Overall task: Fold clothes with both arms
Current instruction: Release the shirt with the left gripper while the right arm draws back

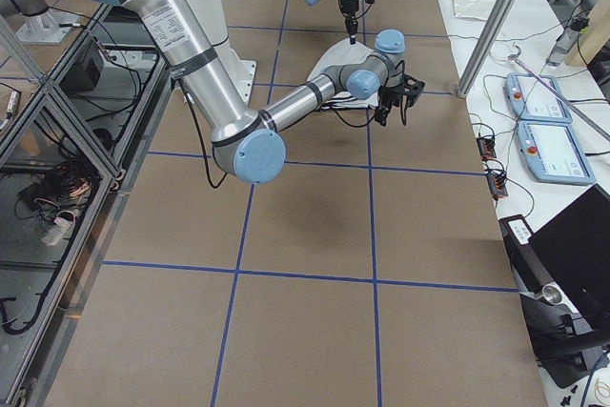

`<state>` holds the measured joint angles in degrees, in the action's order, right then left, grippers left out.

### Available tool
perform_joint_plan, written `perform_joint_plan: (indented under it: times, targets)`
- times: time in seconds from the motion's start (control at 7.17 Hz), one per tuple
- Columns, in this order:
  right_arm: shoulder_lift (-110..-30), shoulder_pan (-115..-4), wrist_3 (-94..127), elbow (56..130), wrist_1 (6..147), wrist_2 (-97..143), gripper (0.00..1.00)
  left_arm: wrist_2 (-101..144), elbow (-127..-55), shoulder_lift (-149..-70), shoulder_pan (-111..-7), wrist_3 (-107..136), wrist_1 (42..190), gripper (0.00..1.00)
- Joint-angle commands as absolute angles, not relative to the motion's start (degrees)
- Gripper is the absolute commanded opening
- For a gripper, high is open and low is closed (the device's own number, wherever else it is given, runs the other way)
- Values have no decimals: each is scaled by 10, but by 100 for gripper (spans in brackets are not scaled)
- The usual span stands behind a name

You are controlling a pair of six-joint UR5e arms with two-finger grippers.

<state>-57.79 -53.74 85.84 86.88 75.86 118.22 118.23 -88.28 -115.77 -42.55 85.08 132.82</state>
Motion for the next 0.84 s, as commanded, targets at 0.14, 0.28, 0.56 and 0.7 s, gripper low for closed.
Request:
perform_joint_plan:
  times: [0.14,0.28,0.56,0.7]
  targets:
    - [-587,-541,859,881,762,1182,100,1184,-896,-1143,-428,852,1329,77]
    - [-618,-540,859,914,762,1182,100,1182,-914,-1134,-428,852,1330,77]
    - [-630,-540,859,942,779,1183,100,1179,-899,-1135,-419,849,1332,76]
    - [-630,-540,859,942,780,1183,100,1151,-883,-1143,-411,847,1335,76]
